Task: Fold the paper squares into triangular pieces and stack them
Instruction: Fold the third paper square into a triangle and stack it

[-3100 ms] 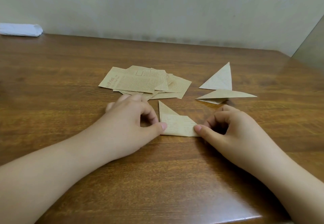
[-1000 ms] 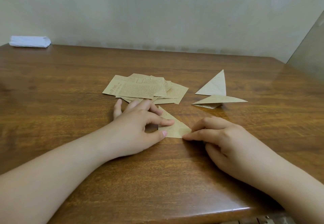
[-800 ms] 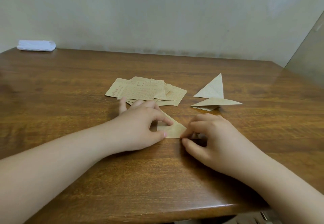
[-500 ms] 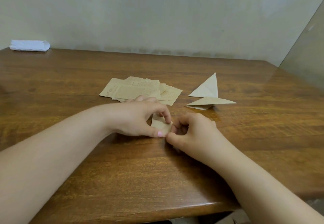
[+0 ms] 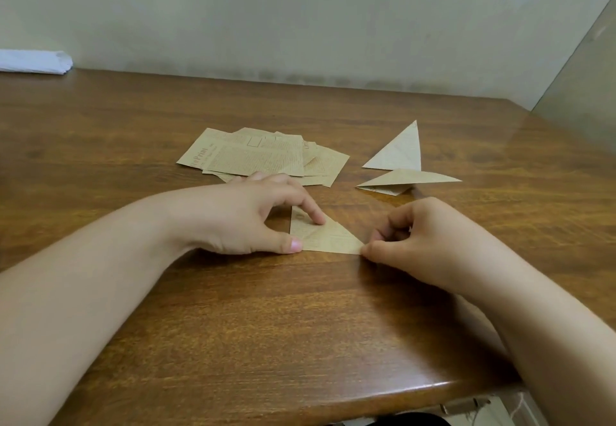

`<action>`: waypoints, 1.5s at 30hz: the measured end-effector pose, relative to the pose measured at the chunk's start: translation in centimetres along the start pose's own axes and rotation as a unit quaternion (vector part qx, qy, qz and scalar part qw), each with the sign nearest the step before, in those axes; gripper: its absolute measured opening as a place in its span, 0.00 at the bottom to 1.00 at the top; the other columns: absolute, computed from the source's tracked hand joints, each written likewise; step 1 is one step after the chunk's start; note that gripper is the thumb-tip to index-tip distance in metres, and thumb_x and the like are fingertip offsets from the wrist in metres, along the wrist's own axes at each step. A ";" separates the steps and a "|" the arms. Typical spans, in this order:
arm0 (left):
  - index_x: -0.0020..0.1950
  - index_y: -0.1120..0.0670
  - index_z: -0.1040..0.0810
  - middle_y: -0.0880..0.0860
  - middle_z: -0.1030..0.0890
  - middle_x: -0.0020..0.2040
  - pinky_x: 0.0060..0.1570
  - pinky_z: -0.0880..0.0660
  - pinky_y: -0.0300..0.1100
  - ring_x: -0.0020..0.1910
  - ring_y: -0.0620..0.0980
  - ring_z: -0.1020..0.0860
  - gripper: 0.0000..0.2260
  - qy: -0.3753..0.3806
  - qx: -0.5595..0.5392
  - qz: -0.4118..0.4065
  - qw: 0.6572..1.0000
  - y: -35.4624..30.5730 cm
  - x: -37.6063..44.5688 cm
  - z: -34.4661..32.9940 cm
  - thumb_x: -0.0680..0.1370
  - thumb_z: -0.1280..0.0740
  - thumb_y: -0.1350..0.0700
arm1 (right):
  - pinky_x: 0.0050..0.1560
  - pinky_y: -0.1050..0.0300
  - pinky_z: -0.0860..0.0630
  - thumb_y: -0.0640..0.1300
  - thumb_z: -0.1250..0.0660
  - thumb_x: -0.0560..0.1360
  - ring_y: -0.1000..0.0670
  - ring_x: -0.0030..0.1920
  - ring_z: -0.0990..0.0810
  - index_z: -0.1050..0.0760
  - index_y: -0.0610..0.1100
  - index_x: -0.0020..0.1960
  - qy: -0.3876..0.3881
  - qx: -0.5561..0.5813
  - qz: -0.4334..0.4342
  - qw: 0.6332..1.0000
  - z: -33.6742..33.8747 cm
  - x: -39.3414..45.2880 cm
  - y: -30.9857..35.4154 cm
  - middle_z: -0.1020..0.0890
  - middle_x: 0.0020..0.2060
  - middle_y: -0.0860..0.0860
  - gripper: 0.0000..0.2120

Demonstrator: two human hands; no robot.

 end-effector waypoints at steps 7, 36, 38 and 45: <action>0.60 0.29 0.33 0.31 0.35 0.63 0.62 0.42 0.38 0.65 0.37 0.39 0.20 -0.008 -0.001 0.021 1.000 0.0 -0.1 0.2 0.74 0.31 0.47 | 0.38 0.63 0.36 0.51 0.29 0.71 0.61 0.24 0.29 0.20 0.49 0.35 0.018 -0.008 -0.025 0.999 0.8 -0.2 -0.9 0.25 0.19 0.63 0.09; 0.73 0.32 0.61 0.27 0.54 0.66 0.73 0.56 0.46 0.59 0.28 0.52 0.48 -0.116 0.016 0.036 0.992 -1.2 -1.2 2.0 0.70 0.27 0.46 | 0.29 0.73 0.31 0.38 0.27 0.71 0.63 0.29 0.22 0.23 0.51 0.47 -0.078 0.247 0.055 0.964 0.7 -0.5 1.6 0.16 0.33 0.57 0.10; 0.73 0.31 0.58 0.27 0.52 0.66 0.70 0.46 0.39 0.64 0.31 0.49 0.46 -0.162 -0.015 0.010 0.987 -1.9 -1.6 3.0 0.70 0.27 0.48 | 0.35 0.74 0.29 0.36 0.27 0.70 0.63 0.34 0.21 0.20 0.51 0.42 -0.177 0.195 0.136 0.955 2.9 -1.5 2.5 0.17 0.33 0.58 0.10; 0.46 0.45 0.19 0.39 0.19 0.47 0.42 0.29 0.36 0.49 0.56 0.22 0.14 -0.304 -0.158 -0.001 0.939 -1.6 -3.2 6.0 0.75 0.37 0.64 | 0.40 0.55 0.25 0.39 0.34 0.73 0.53 0.41 0.23 0.19 0.46 0.51 -0.219 -0.191 0.410 0.865 0.7 -6.0 5.7 0.19 0.42 0.53 0.09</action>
Point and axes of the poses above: each hand's wrist, its own x-axis towards the middle knuckle, its own z-axis out of the back of the hand, y = z × x, the point moved 10 cm from there along x, towards the middle knuckle
